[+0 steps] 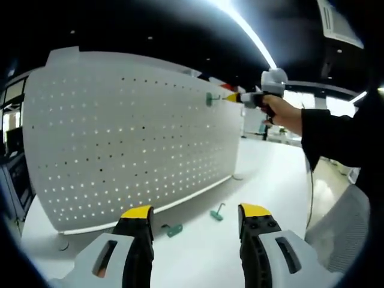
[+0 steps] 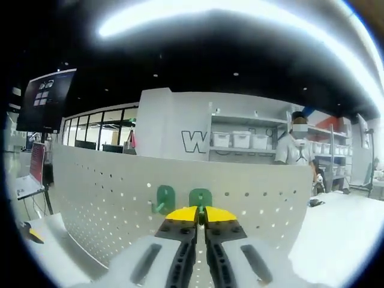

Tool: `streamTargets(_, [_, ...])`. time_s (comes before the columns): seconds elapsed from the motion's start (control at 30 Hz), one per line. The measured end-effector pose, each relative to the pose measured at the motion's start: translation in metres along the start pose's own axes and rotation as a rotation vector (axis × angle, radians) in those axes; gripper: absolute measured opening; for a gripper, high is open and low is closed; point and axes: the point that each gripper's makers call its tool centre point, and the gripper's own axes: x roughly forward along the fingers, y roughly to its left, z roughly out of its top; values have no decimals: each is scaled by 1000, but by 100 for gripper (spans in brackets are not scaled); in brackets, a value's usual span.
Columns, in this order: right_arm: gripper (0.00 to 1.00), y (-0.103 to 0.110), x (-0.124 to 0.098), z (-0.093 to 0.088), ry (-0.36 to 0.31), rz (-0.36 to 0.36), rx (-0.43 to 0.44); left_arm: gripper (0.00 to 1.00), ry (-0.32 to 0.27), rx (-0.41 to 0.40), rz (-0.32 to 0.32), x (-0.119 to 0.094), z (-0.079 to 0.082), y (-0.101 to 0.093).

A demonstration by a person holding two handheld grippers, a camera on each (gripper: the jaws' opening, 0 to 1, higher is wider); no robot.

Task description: Insert the hook assembly into the mounting plate slot until the hook locks in place.

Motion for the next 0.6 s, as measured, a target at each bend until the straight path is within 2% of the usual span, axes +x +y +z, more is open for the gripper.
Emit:
streamTargets(0.33, [1, -5, 11, -7, 10, -11, 6, 57, 3, -7, 4, 0, -2, 2])
streamTargets(0.6, [0, -7, 12, -5, 0, -15, 12, 56, 7, -10, 3, 0, -3, 2])
